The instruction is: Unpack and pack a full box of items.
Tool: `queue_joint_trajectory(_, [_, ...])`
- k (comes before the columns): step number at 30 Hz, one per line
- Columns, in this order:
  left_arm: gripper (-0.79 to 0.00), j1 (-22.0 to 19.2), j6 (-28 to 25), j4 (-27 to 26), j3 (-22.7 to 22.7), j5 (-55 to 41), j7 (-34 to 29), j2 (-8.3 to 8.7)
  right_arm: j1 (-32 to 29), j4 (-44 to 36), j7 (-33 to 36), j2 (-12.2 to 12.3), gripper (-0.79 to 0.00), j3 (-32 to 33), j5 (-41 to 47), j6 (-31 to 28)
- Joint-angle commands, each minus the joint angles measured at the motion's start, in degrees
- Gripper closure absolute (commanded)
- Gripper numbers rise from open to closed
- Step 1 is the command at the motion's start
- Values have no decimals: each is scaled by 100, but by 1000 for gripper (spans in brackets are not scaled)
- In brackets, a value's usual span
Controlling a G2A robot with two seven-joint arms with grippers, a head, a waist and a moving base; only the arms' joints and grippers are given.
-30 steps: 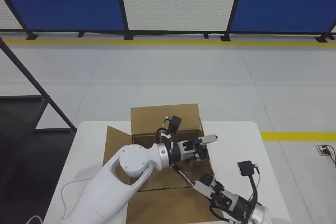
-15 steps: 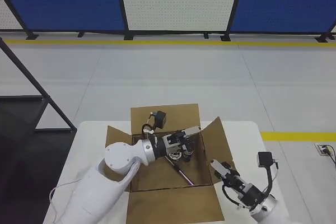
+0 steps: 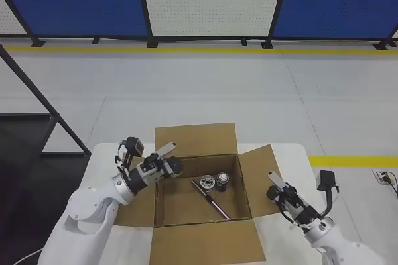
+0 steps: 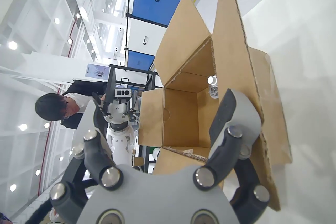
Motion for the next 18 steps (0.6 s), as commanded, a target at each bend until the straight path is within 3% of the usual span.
queue_joint_trajectory(1, [-785,277,-66,-136,-265,-104,-108,44,86,171,-18,4,-785,-27,78,12])
queue_joint_trajectory(6, [-785,837,-148,-333,-745,-132,-171,129,284,541,-33,19,-785,-86,213,-24])
queue_joint_trajectory(18, [-785,1781,-392,-620,-1361,-366,-274,223,489,953,-372,18,-785,-218,441,262])
